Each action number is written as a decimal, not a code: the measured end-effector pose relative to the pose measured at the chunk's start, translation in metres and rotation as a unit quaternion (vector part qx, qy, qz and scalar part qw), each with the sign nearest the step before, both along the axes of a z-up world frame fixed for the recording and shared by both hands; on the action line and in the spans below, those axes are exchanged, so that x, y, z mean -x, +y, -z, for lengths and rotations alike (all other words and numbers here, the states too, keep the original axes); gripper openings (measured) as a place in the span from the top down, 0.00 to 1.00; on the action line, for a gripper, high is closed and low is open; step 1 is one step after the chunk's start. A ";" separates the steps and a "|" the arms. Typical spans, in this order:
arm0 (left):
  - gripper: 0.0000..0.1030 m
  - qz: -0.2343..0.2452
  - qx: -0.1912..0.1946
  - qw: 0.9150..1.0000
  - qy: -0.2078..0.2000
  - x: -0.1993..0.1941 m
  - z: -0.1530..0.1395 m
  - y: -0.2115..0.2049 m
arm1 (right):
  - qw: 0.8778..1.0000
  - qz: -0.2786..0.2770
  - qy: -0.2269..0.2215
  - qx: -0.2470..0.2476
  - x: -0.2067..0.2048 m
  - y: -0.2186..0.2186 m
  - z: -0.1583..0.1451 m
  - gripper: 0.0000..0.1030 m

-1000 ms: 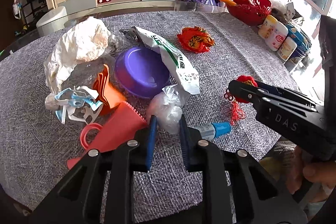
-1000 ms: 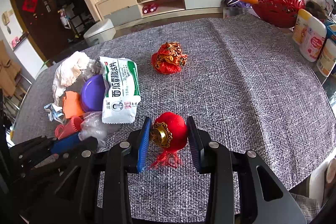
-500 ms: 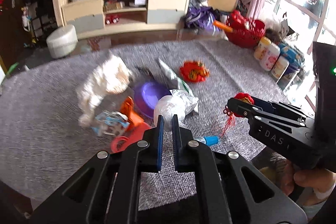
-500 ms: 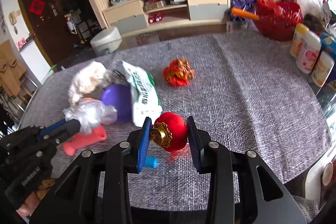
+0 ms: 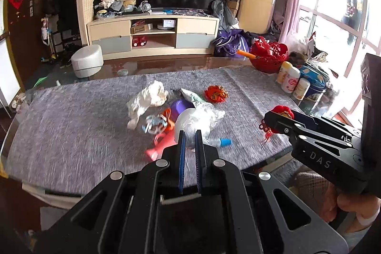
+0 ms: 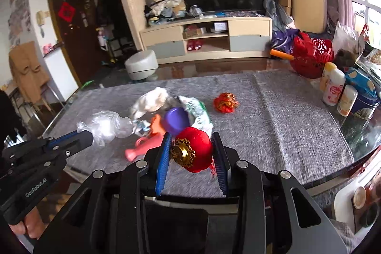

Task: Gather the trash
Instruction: 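Lower the bag and ornament into the bin and open both grippers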

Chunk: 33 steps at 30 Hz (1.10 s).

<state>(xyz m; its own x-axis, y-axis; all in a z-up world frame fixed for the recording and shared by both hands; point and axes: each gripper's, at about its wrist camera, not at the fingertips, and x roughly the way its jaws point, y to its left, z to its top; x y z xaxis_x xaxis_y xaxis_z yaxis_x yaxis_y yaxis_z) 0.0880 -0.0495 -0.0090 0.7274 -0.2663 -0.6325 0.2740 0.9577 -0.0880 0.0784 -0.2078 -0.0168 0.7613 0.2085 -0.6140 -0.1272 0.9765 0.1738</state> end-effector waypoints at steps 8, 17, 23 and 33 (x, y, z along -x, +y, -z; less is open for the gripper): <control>0.94 -0.009 -0.002 0.999 0.036 0.046 0.033 0.020 | 0.999 -0.024 0.037 0.014 0.035 0.017 0.033 0.66; 0.94 -0.012 0.014 0.993 0.119 0.063 0.113 0.034 | 0.992 -0.029 0.121 0.017 0.044 0.029 0.112 0.66; 0.94 -0.006 0.009 0.984 0.177 0.060 0.164 0.029 | 0.984 -0.040 0.175 0.006 0.041 0.038 0.163 0.66; 0.91 0.009 0.007 0.970 0.241 0.054 0.214 0.024 | 0.977 -0.033 0.211 0.001 0.030 0.040 0.190 0.64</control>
